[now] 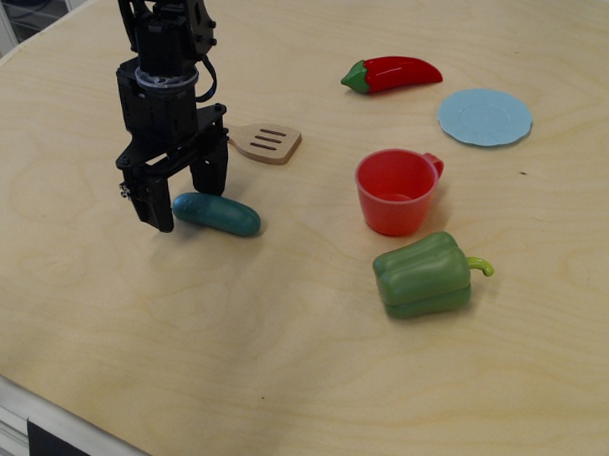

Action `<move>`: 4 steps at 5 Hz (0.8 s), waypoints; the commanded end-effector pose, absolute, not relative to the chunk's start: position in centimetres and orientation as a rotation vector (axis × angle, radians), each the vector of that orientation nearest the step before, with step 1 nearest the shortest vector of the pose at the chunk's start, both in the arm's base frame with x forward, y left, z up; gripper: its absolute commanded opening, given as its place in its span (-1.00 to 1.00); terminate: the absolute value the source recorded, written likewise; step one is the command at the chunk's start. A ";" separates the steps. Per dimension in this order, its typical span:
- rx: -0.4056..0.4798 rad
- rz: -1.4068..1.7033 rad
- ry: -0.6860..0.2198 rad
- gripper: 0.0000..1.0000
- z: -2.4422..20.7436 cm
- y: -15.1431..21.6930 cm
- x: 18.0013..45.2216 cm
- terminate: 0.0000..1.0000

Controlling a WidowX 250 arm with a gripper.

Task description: Take cucumber out of cup

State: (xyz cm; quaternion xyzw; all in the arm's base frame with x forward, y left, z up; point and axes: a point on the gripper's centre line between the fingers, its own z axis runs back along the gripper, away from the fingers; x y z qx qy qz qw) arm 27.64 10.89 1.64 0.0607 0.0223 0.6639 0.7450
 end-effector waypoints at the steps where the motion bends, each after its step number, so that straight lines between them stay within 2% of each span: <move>1: 0.166 1.430 -0.053 1.00 5.9 11.8 28.4 -1.00; 2: 0.193 1.409 -0.076 1.00 7.5 11.4 28.8 -1.00; 4: 0.193 1.409 -0.076 1.00 7.5 11.4 28.8 -1.00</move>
